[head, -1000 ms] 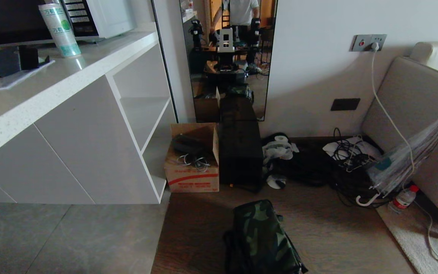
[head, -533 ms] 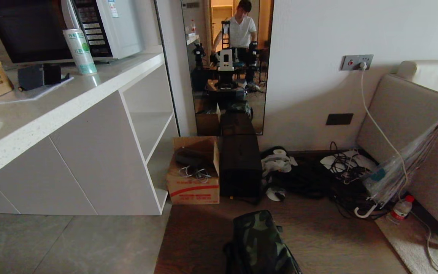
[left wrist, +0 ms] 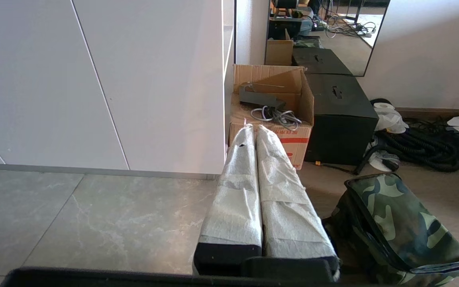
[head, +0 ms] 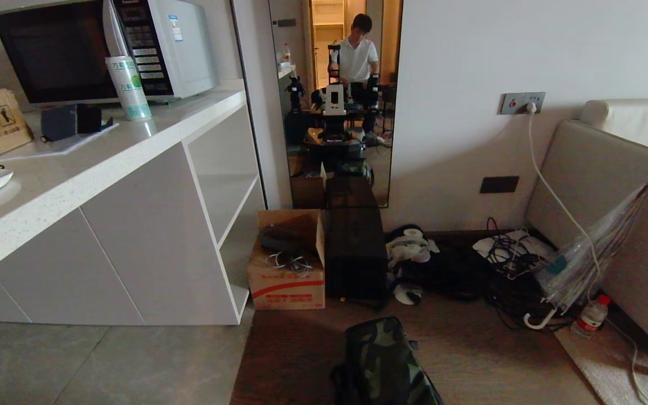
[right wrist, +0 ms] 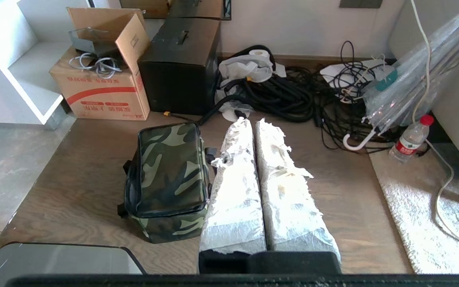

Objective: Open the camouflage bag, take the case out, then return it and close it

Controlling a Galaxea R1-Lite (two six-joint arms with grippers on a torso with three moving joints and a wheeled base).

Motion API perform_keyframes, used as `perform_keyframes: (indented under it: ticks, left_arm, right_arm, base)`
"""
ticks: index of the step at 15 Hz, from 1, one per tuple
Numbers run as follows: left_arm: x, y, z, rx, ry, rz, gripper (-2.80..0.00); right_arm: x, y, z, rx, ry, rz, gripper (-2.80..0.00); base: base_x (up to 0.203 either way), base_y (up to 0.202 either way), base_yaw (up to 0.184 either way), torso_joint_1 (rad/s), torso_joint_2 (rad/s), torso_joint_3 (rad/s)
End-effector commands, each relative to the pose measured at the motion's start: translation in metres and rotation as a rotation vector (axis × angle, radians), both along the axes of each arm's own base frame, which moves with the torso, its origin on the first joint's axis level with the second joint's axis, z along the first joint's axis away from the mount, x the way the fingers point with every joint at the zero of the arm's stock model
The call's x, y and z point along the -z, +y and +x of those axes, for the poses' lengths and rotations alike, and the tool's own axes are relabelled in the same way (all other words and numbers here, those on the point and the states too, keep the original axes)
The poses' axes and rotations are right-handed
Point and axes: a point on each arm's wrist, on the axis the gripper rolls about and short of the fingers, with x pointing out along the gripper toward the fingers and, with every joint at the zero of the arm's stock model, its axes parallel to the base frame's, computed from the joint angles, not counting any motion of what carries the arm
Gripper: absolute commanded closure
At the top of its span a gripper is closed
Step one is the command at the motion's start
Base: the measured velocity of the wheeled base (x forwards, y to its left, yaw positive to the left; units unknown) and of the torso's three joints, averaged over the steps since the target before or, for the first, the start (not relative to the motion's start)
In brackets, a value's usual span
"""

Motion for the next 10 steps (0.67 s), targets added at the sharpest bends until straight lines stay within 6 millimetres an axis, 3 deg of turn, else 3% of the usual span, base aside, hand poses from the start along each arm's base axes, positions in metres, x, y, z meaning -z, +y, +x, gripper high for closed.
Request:
perform_keyframes:
  ticks: [1,10]
  left_arm:
    - [0.0000,0.0000,0.0000,0.000,0.000,-0.001,0.00]
    - [0.0000,0.0000,0.0000,0.000,0.000,-0.001,0.00]
  right_arm:
    - [0.0000,0.0000,0.0002,-0.001,0.003,0.000,0.00]
    - [0.0003,0.0000,0.0001,-0.001,0.006,0.003,0.00]
  base:
    - [0.000,0.000,0.000,0.000,0.00,0.000]
    - [0.000,0.000,0.000,0.000,0.00,0.000]
